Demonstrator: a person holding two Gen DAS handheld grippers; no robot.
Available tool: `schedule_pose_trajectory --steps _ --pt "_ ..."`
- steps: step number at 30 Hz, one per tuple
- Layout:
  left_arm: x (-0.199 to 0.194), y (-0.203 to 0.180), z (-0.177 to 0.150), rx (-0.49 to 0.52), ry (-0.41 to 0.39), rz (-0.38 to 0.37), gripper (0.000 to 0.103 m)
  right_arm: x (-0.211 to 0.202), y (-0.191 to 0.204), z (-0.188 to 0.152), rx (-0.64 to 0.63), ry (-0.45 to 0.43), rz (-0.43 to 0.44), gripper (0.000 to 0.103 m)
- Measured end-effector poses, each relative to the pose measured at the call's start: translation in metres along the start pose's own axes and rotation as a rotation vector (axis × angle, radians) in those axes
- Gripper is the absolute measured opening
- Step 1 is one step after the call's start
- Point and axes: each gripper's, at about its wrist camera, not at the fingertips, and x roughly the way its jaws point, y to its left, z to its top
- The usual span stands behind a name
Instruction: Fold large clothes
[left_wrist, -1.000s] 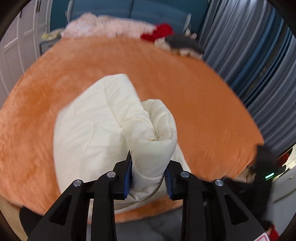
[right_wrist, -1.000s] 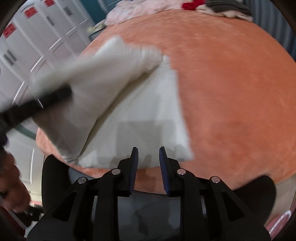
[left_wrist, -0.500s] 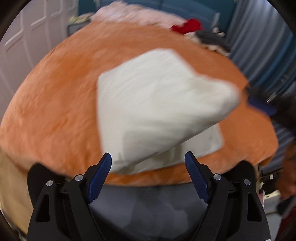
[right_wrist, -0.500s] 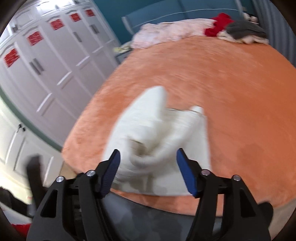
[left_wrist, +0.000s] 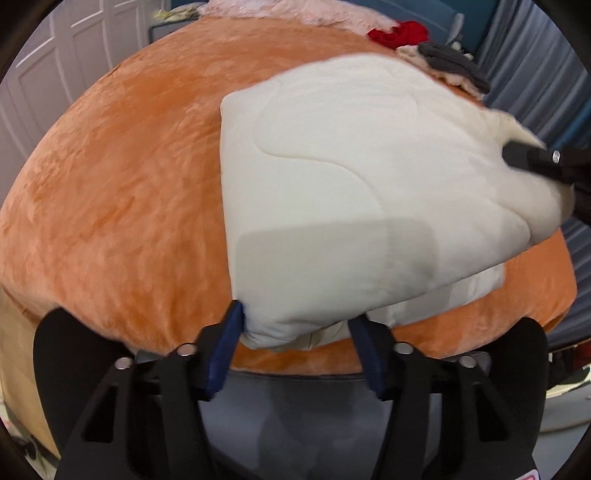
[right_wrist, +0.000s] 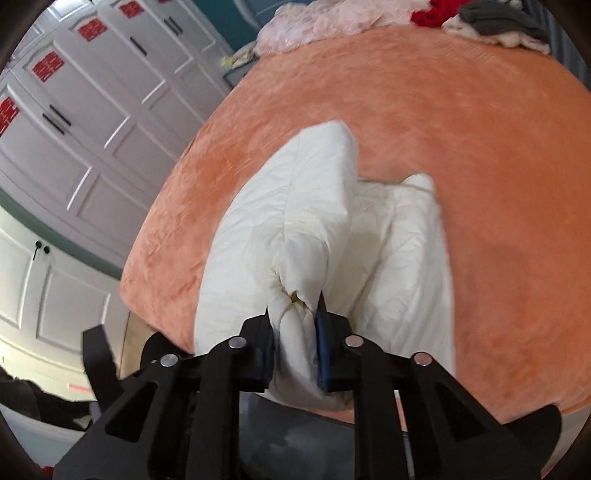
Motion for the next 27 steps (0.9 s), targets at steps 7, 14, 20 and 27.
schedule_pose_trajectory --steps 7,14,20,27 --pt "-0.017 -0.032 0.013 0.102 -0.051 -0.036 0.033 -0.015 -0.041 -0.039 0.058 -0.023 -0.188 0.016" --pt "0.008 -0.055 0.007 0.164 0.004 -0.004 0.032 0.023 -0.079 -0.068 0.121 0.042 -0.231 0.016" --pt "0.014 -0.057 -0.002 0.196 0.013 0.028 0.033 0.045 -0.082 -0.067 0.091 0.059 -0.245 0.018" --pt "-0.048 -0.031 0.002 0.108 -0.020 -0.075 0.032 0.045 -0.095 -0.065 0.123 0.058 -0.208 0.020"
